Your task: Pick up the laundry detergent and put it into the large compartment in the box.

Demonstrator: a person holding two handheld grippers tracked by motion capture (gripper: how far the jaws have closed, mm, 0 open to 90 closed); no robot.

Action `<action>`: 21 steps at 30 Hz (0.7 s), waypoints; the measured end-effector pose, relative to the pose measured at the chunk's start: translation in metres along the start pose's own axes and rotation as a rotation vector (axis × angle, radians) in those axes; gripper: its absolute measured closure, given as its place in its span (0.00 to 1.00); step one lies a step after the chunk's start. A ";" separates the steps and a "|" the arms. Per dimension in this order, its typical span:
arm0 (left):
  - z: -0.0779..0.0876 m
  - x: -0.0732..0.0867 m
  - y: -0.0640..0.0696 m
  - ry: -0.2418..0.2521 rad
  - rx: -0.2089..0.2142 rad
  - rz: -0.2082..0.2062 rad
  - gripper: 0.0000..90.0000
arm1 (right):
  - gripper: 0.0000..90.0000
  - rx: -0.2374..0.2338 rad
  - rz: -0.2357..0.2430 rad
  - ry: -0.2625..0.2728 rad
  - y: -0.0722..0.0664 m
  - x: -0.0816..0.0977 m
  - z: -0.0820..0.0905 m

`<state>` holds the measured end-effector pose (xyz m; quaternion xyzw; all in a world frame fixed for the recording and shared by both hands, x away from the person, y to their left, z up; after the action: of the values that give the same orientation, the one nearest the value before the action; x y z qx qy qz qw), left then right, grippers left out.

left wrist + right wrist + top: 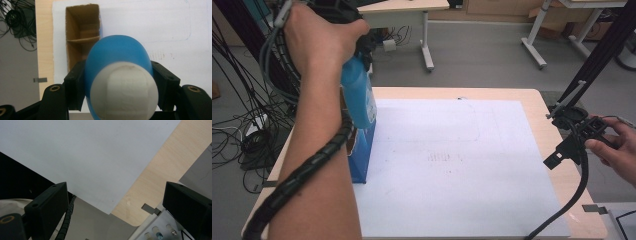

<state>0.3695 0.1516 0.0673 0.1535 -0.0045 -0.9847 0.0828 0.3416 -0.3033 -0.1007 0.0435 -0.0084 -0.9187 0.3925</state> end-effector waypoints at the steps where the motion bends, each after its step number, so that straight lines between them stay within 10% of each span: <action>1: 0.000 -0.002 -0.004 -0.001 0.001 0.004 0.42 | 0.07 0.000 0.001 -0.001 0.000 -0.001 0.000; 21: -0.012 -0.026 -0.050 0.043 -0.032 0.075 0.42 | 0.07 0.024 -0.007 -0.028 -0.002 -0.015 0.002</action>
<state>0.3897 0.2055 0.0624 0.1728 0.0071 -0.9773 0.1220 0.3500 -0.2911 -0.0978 0.0354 -0.0249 -0.9204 0.3886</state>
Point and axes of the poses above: each handheld gripper's, and its own axes: z roughly backward along the jaws, x roughly out of its underside, y roughly to its right, the point moved 3 cm from there along -z, roughly forward along the jaws, and after that the axes turned 11 degrees about z, right-handed, at the moved point
